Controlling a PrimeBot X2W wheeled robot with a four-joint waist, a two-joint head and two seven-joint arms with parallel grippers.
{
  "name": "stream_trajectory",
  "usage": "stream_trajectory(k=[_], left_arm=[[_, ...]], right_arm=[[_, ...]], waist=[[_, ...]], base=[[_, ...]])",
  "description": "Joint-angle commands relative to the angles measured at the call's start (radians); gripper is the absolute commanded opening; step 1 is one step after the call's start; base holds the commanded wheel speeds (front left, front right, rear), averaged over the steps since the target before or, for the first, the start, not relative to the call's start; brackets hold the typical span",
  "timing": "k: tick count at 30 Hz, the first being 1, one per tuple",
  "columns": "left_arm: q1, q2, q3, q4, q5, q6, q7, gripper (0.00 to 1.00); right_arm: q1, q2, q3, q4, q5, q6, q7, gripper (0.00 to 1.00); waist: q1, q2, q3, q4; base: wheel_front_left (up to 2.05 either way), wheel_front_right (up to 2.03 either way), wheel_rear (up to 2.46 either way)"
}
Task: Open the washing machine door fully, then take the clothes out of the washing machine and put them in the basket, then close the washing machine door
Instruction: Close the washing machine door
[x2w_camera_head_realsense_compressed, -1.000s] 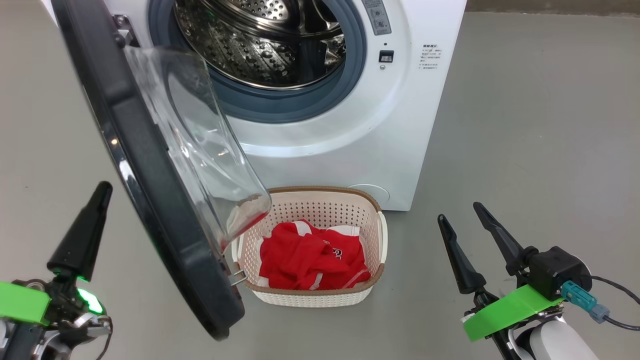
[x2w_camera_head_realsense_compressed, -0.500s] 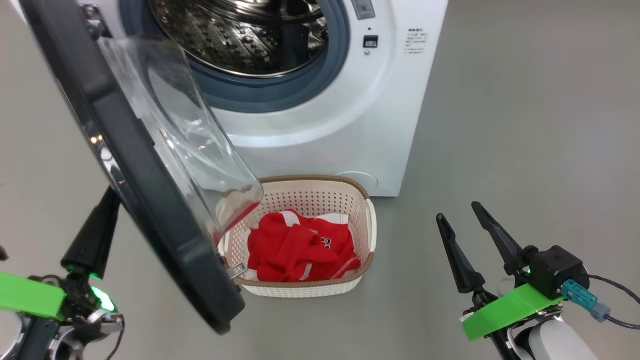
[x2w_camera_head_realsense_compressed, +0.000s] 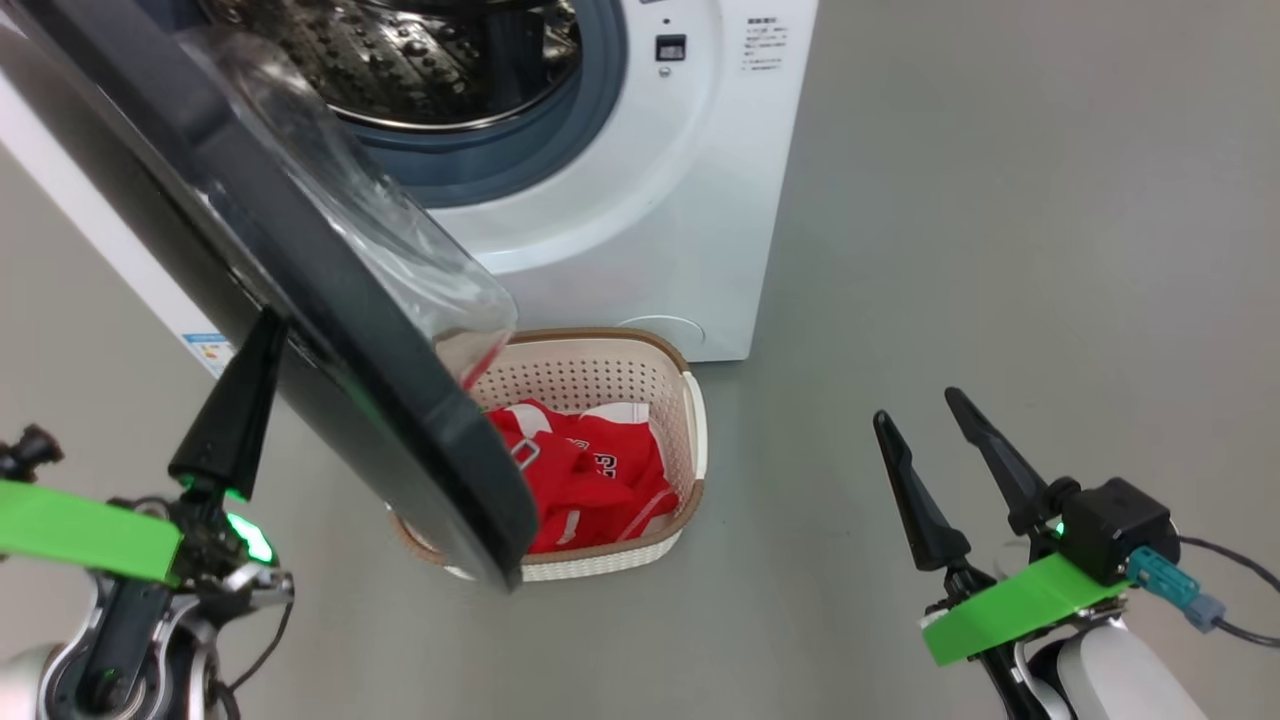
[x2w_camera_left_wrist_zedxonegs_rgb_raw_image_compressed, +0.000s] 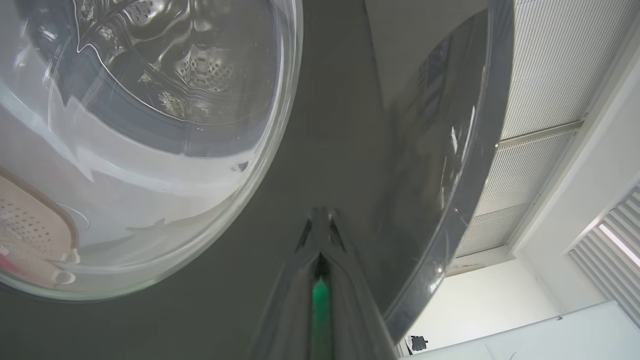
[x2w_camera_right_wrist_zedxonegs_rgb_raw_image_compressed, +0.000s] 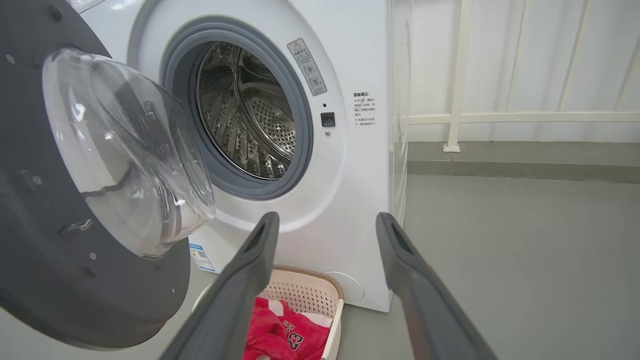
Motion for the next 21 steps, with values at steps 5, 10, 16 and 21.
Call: stream_trajectory(k=[5,10,16,21], left_arm=[[-0.090,0.008,-0.007,0.009,-0.007,-0.026,-0.035,0.00],[-0.148,0.006,-0.050,0.048,-0.026,-0.044,-0.072,0.00],[-0.221,0.005,-0.072,0.105,-0.021,-0.059,-0.141,0.00],[-0.297,0.005,-0.077,0.162,0.023,-0.046,-0.204,0.00]], right_arm=[[-0.042,0.005,0.016,-0.028,0.004,0.006,-0.006,1.00],[-0.050,0.009,0.018,-0.028,0.005,0.006,-0.006,1.00],[-0.059,0.016,0.020,-0.031,0.006,0.006,-0.006,1.00],[-0.064,0.016,0.013,-0.038,0.002,0.006,-0.006,1.00]], waist=[[0.0000,-0.0001,0.019,-0.029],[0.0000,-0.0001,0.036,-0.050],[0.0000,-0.0001,0.061,-0.089],[0.0000,-0.0001,0.093,-0.123]], base=[[0.00,0.00,0.00],[0.00,0.00,0.00],[0.00,0.00,0.00],[0.00,0.00,0.00]])
